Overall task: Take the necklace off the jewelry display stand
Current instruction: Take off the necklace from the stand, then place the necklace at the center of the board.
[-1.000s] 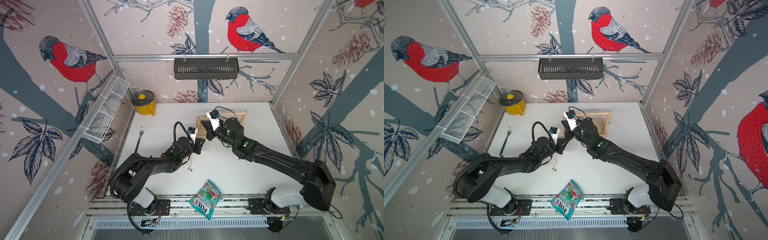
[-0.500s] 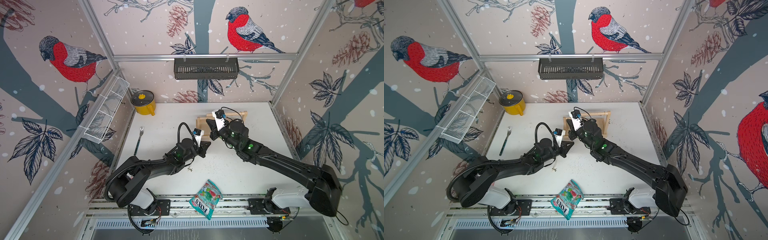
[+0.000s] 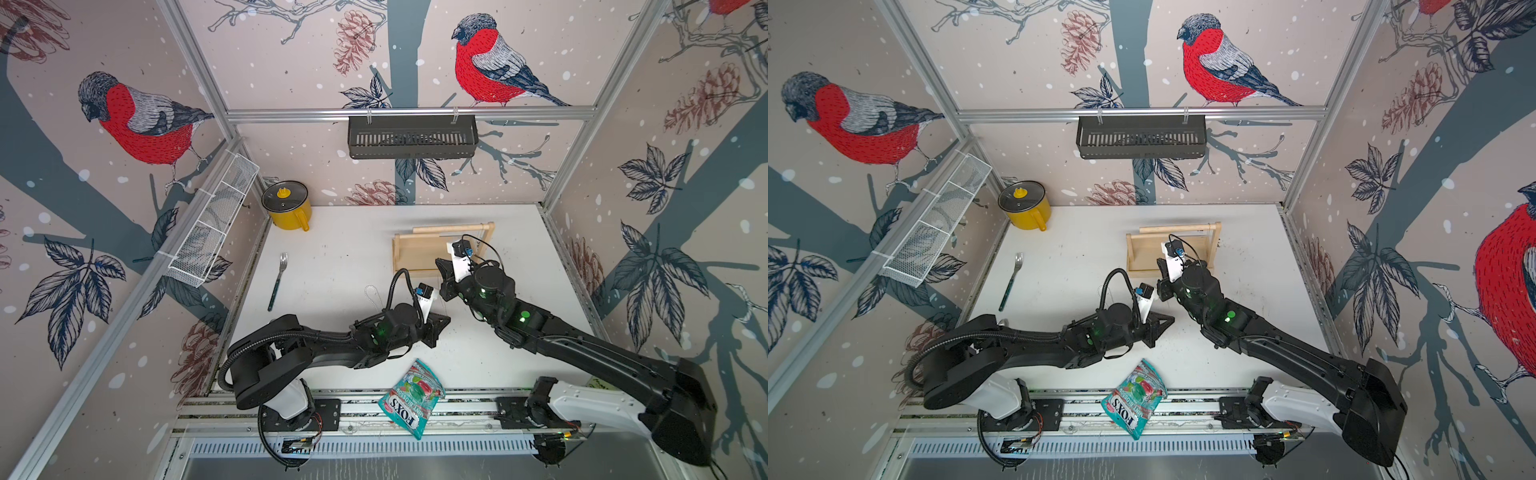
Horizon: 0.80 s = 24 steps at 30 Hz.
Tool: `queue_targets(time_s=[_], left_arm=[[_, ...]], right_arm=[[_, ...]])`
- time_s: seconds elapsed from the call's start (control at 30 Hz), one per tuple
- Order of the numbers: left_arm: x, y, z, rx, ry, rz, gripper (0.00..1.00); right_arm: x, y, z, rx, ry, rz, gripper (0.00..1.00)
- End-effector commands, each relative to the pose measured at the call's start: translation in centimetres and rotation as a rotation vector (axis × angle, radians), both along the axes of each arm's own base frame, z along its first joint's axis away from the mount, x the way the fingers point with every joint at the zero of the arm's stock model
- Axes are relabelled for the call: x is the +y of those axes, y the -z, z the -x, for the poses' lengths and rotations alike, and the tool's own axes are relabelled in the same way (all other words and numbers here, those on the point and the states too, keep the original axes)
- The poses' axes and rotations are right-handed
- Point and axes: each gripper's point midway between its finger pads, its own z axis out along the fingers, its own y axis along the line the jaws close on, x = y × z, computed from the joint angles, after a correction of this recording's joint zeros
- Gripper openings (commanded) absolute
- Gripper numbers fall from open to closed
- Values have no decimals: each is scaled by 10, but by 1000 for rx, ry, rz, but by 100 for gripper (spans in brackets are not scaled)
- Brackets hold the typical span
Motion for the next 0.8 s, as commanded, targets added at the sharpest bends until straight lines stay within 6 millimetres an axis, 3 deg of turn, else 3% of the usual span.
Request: queue_targets(time_s=[0.0, 0.3, 0.77], left_arm=[[-2, 17, 11, 59, -9, -37, 0], [5, 57, 30, 154, -17, -105, 0], [10, 100, 26, 231, -86, -177, 0]], right_arm=[[-13, 14, 1, 40, 62, -30, 0], [-26, 80, 2, 176, 141, 34, 0], [-23, 155, -32, 326, 175, 78, 3]])
